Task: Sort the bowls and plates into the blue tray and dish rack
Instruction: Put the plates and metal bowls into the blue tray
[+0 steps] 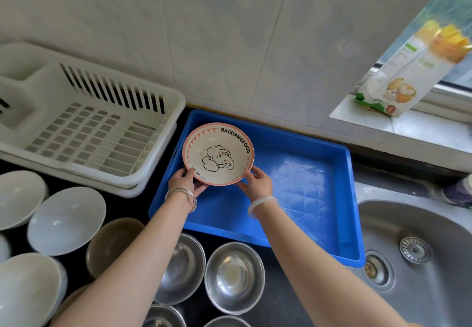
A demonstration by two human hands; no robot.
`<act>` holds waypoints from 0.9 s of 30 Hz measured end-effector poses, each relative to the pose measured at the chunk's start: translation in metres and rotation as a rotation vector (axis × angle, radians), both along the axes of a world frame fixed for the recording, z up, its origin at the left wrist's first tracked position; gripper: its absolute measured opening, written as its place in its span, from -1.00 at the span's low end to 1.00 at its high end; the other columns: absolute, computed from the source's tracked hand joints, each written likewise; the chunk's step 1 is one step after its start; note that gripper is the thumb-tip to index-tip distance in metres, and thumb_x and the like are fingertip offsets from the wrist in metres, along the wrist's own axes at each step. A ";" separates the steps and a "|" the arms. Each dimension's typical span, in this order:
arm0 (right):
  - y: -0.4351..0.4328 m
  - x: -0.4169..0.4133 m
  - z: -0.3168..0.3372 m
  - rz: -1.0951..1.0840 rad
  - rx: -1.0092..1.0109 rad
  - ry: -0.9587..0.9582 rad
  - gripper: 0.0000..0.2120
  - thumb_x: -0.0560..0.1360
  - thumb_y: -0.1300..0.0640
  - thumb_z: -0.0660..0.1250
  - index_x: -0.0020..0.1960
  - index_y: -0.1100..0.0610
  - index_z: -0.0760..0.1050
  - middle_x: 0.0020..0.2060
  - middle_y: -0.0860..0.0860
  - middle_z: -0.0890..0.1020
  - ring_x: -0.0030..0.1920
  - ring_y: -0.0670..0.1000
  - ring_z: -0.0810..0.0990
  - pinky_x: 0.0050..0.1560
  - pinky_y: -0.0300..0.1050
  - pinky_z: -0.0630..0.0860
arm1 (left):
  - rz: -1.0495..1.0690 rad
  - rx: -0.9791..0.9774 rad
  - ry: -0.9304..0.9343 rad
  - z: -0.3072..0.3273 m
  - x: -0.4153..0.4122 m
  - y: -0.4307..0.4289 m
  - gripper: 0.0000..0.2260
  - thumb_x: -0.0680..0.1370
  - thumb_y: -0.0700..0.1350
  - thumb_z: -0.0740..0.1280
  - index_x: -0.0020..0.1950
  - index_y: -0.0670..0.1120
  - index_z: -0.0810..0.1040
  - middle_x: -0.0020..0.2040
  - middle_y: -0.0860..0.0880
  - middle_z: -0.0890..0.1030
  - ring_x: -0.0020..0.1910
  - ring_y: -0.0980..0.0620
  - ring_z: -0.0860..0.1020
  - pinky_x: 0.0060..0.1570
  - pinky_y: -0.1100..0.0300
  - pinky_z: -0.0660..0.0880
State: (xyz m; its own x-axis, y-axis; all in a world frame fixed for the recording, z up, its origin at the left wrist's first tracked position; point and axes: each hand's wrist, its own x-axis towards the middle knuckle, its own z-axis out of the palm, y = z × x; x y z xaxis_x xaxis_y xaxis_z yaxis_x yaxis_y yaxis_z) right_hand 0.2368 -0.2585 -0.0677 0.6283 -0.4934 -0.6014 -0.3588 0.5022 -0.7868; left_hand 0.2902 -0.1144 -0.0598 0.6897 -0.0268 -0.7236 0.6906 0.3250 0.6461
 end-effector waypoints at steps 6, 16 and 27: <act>0.001 0.000 0.002 0.005 0.024 -0.019 -0.69 0.55 0.24 0.26 0.29 0.23 0.44 0.23 0.17 0.54 0.07 0.19 0.63 0.07 -0.04 0.58 | -0.003 0.033 -0.020 -0.001 0.005 -0.004 -0.76 0.58 -0.26 0.18 0.23 -0.20 0.48 0.09 -0.20 0.56 -0.01 -0.16 0.56 -0.05 -0.01 0.53; -0.007 -0.026 0.027 0.284 -0.041 0.032 -0.70 0.59 0.05 0.18 0.31 0.02 0.40 0.23 0.04 0.50 0.15 0.06 0.51 0.12 -0.07 0.48 | -0.120 0.124 -0.095 0.013 -0.037 -0.016 -0.87 0.58 -0.21 0.20 0.11 -0.12 0.47 -0.16 -0.10 0.45 -0.13 -0.03 0.43 -0.09 0.20 0.51; -0.058 -0.195 0.077 0.269 -0.335 0.034 -0.80 0.61 0.05 0.12 0.12 0.00 0.49 0.06 0.01 0.61 -0.02 0.00 0.59 -0.13 -0.22 0.48 | -0.635 0.290 -0.267 0.044 -0.179 -0.082 -0.69 0.55 -0.23 0.23 0.29 -0.22 0.46 0.02 -0.16 0.54 -0.09 -0.04 0.47 -0.01 0.16 0.44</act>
